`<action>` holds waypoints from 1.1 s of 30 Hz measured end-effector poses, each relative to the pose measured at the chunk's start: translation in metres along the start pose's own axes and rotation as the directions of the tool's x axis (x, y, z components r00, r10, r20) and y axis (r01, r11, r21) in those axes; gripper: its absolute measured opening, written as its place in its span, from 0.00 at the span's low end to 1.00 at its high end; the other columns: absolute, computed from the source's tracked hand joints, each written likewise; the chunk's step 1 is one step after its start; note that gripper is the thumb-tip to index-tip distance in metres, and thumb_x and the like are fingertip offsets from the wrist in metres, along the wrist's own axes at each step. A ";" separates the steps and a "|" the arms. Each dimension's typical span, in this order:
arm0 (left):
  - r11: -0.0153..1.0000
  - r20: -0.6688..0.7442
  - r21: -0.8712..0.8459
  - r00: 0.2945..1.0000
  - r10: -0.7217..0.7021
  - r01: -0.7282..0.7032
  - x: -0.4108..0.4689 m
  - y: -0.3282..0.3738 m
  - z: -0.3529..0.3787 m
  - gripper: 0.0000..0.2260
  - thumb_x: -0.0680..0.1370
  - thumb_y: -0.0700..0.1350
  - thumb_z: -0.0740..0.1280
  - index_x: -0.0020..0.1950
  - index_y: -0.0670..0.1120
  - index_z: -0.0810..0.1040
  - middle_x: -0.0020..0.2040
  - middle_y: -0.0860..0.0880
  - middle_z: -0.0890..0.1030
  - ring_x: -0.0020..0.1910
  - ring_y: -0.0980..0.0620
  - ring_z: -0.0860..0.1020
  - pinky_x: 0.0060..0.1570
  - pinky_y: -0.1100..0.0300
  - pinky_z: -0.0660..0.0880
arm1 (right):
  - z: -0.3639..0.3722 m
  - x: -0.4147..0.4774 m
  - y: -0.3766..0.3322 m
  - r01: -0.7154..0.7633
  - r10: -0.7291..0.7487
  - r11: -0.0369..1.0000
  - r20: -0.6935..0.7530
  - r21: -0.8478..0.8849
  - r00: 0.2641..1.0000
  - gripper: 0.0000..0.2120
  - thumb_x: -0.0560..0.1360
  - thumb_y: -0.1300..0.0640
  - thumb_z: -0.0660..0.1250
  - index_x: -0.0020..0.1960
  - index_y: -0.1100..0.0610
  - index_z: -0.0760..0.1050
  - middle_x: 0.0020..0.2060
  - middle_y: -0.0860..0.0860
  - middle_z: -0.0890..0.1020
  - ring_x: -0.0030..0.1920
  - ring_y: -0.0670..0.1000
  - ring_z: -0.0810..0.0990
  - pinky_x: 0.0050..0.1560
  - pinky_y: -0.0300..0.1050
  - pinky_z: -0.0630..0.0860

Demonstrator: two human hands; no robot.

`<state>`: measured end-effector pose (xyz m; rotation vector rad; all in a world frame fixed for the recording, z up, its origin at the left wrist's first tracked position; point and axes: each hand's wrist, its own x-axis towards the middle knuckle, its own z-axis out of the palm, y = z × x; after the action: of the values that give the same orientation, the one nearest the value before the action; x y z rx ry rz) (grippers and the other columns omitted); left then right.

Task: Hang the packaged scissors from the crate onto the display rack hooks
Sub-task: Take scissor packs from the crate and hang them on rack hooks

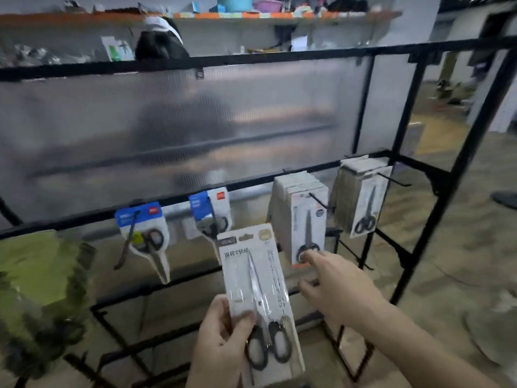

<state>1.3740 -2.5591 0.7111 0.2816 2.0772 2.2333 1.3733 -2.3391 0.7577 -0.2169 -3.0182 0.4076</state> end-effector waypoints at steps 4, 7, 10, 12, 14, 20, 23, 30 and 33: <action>0.999 0.142 0.014 0.988 -0.051 0.050 0.022 -0.005 0.110 0.07 0.76 0.41 0.73 0.49 0.39 0.80 0.37 0.42 0.84 0.34 0.54 0.81 0.36 0.68 0.74 | -0.025 0.009 0.099 -0.047 0.046 0.998 -0.034 -0.045 0.998 0.13 0.79 0.46 0.60 0.61 0.49 0.71 0.52 0.47 0.77 0.55 0.53 0.78 0.49 0.49 0.76; 0.996 0.175 0.050 0.981 -0.086 0.078 0.042 -0.008 0.178 0.11 0.73 0.42 0.73 0.52 0.39 0.80 0.43 0.41 0.86 0.41 0.50 0.84 0.41 0.64 0.78 | -0.039 0.010 0.160 -0.094 0.092 0.994 -0.036 -0.049 0.995 0.11 0.79 0.44 0.59 0.58 0.48 0.70 0.49 0.47 0.76 0.51 0.52 0.78 0.47 0.48 0.77; 0.989 0.261 0.115 0.958 -0.122 0.095 0.058 -0.006 0.236 0.06 0.80 0.37 0.70 0.57 0.41 0.80 0.49 0.45 0.87 0.48 0.48 0.85 0.46 0.60 0.80 | -0.047 0.007 0.211 -0.151 0.151 0.989 -0.022 0.000 0.988 0.15 0.78 0.42 0.60 0.61 0.46 0.71 0.50 0.45 0.77 0.51 0.51 0.78 0.48 0.48 0.79; 0.984 0.306 0.168 0.945 -0.114 0.065 0.072 -0.003 0.267 0.06 0.82 0.38 0.68 0.58 0.44 0.79 0.50 0.47 0.87 0.50 0.48 0.85 0.48 0.56 0.82 | -0.050 0.002 0.239 -0.180 0.180 0.983 0.004 0.031 0.984 0.17 0.78 0.43 0.62 0.65 0.44 0.70 0.49 0.44 0.76 0.51 0.50 0.78 0.47 0.47 0.78; 0.972 0.326 0.234 0.939 -0.113 0.036 0.085 -0.001 0.292 0.05 0.83 0.41 0.68 0.57 0.49 0.79 0.51 0.48 0.86 0.51 0.48 0.85 0.52 0.47 0.83 | -0.051 -0.003 0.262 -0.179 0.177 0.983 0.040 0.051 0.983 0.20 0.79 0.43 0.63 0.69 0.42 0.67 0.53 0.42 0.76 0.54 0.48 0.79 0.48 0.45 0.77; 0.942 0.218 0.331 0.967 -0.130 0.052 0.107 -0.002 0.333 0.04 0.84 0.44 0.66 0.54 0.52 0.79 0.50 0.53 0.86 0.51 0.52 0.85 0.55 0.42 0.81 | -0.047 -0.011 0.299 -0.192 0.182 0.970 0.080 0.150 0.980 0.24 0.79 0.41 0.64 0.72 0.41 0.63 0.65 0.40 0.75 0.66 0.45 0.76 0.56 0.45 0.76; 0.931 0.145 0.359 0.982 -0.118 0.059 0.103 -0.005 0.341 0.05 0.84 0.43 0.66 0.55 0.52 0.79 0.49 0.57 0.86 0.51 0.56 0.84 0.54 0.49 0.82 | -0.046 -0.010 0.307 -0.187 0.175 0.962 0.076 0.198 0.982 0.21 0.79 0.41 0.64 0.70 0.40 0.65 0.63 0.40 0.76 0.64 0.44 0.76 0.55 0.43 0.75; 0.932 0.036 0.346 0.991 -0.129 0.108 0.098 -0.005 0.350 0.03 0.83 0.42 0.67 0.54 0.50 0.79 0.47 0.52 0.86 0.47 0.52 0.85 0.51 0.50 0.82 | -0.043 -0.012 0.311 -0.162 0.148 0.956 0.074 0.244 0.986 0.15 0.78 0.42 0.62 0.63 0.41 0.66 0.58 0.43 0.79 0.58 0.47 0.79 0.52 0.47 0.78; 0.918 -0.038 0.365 0.988 -0.150 0.153 0.119 -0.009 0.353 0.01 0.82 0.44 0.68 0.52 0.48 0.78 0.45 0.48 0.85 0.46 0.47 0.84 0.49 0.48 0.81 | -0.039 -0.014 0.313 -0.155 0.141 0.952 0.074 0.264 0.987 0.16 0.78 0.43 0.63 0.65 0.41 0.67 0.58 0.43 0.79 0.59 0.47 0.79 0.54 0.47 0.77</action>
<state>1.3233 -2.1905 0.7349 0.1243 2.4214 1.7539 1.4313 -2.0320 0.7099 -0.4183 -2.9631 0.8417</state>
